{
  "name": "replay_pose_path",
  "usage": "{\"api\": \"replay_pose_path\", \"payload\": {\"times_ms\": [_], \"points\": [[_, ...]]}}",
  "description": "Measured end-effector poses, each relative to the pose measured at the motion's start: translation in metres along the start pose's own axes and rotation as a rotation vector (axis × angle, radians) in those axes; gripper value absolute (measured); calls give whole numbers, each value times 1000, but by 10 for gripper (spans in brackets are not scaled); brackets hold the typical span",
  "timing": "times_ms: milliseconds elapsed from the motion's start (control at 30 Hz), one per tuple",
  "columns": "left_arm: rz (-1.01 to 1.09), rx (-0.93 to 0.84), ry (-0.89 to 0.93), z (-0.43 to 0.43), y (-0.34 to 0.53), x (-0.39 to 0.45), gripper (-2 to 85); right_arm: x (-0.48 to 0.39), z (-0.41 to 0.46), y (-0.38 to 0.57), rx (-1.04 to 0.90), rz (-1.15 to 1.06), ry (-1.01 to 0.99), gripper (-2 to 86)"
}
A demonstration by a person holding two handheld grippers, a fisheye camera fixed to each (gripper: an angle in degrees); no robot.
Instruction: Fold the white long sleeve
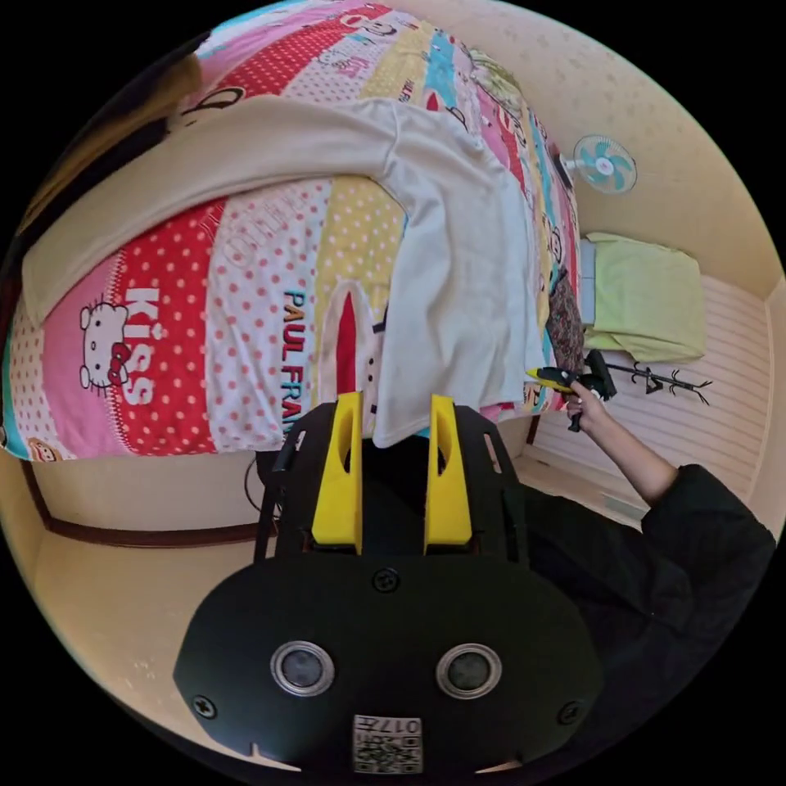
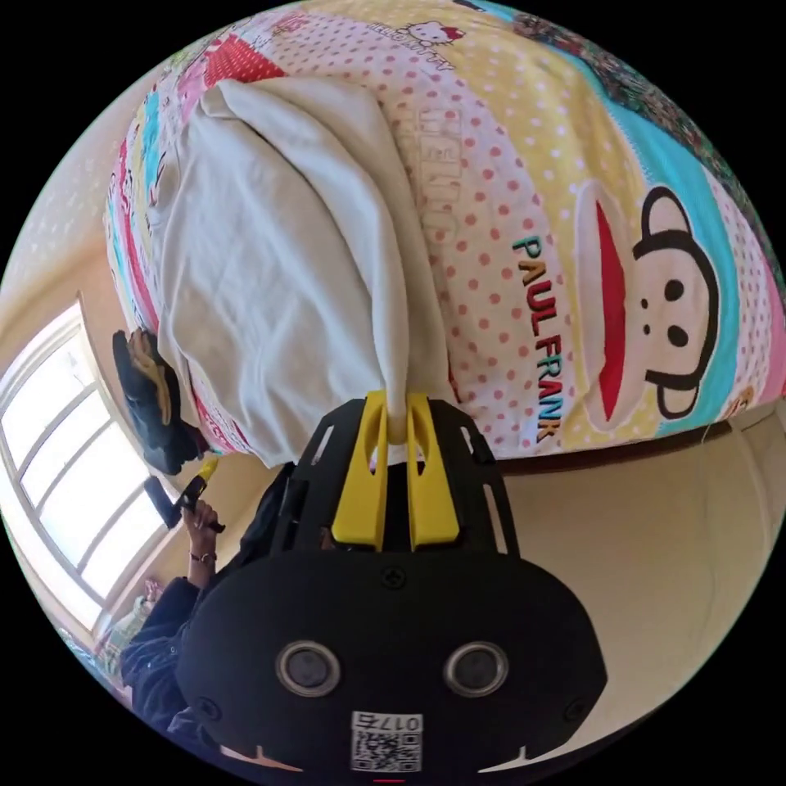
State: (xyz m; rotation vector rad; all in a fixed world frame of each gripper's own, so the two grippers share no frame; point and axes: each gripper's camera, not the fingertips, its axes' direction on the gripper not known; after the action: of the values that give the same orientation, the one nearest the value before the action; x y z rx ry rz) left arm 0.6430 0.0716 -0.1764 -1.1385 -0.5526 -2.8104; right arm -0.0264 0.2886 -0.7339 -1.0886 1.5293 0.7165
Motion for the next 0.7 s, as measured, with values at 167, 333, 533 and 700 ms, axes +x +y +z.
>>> {"api": "replay_pose_path", "payload": {"times_ms": [167,333,533,700], "points": [[-38,-99,-98,30,3,1,131,40,-159,37,298,-33,386,51],[-197,-184,-106,68,10,-26,138,147,-241,114,727,184,-146,64],[-330,-137,-72,75,25,-36,116,128,-99,77,223,-60,-154,111],[-313,-165,20,64,41,-35,49,105,-24,74,-40,-114,-179,83]]}}
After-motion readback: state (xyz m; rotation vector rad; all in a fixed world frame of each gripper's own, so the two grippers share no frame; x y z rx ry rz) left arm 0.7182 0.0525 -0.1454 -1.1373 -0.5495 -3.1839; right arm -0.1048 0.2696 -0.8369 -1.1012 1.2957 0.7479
